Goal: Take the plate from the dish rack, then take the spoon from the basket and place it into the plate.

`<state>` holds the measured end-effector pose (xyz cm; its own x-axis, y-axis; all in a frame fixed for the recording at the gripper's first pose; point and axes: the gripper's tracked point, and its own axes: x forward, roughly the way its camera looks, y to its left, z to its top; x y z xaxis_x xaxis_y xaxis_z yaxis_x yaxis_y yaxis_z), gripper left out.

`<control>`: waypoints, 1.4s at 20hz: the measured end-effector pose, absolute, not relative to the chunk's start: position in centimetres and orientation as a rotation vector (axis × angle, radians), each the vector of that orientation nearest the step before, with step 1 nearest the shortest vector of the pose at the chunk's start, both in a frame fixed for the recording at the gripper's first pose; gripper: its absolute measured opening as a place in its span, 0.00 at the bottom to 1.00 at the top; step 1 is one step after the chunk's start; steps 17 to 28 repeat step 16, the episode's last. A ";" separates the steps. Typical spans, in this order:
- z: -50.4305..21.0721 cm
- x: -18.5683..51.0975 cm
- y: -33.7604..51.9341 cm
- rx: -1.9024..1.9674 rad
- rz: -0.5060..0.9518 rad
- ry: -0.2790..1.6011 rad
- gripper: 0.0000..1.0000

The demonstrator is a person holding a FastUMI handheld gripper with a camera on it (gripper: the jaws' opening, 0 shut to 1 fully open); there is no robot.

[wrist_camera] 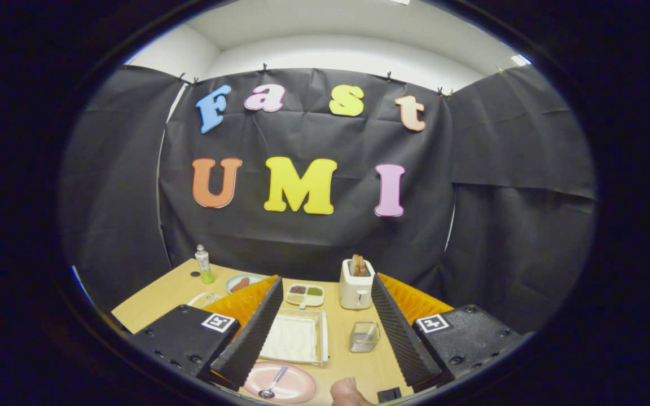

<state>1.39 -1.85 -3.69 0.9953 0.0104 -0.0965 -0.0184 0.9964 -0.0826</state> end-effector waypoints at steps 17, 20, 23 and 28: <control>1.0 -0.9 -3.6 -0.080 -0.027 0.039 1.00; 1.0 -0.9 -3.6 -0.080 -0.027 0.039 1.00; 1.0 -0.9 -3.6 -0.080 -0.027 0.039 1.00; 1.0 -0.9 -3.6 -0.080 -0.027 0.039 1.00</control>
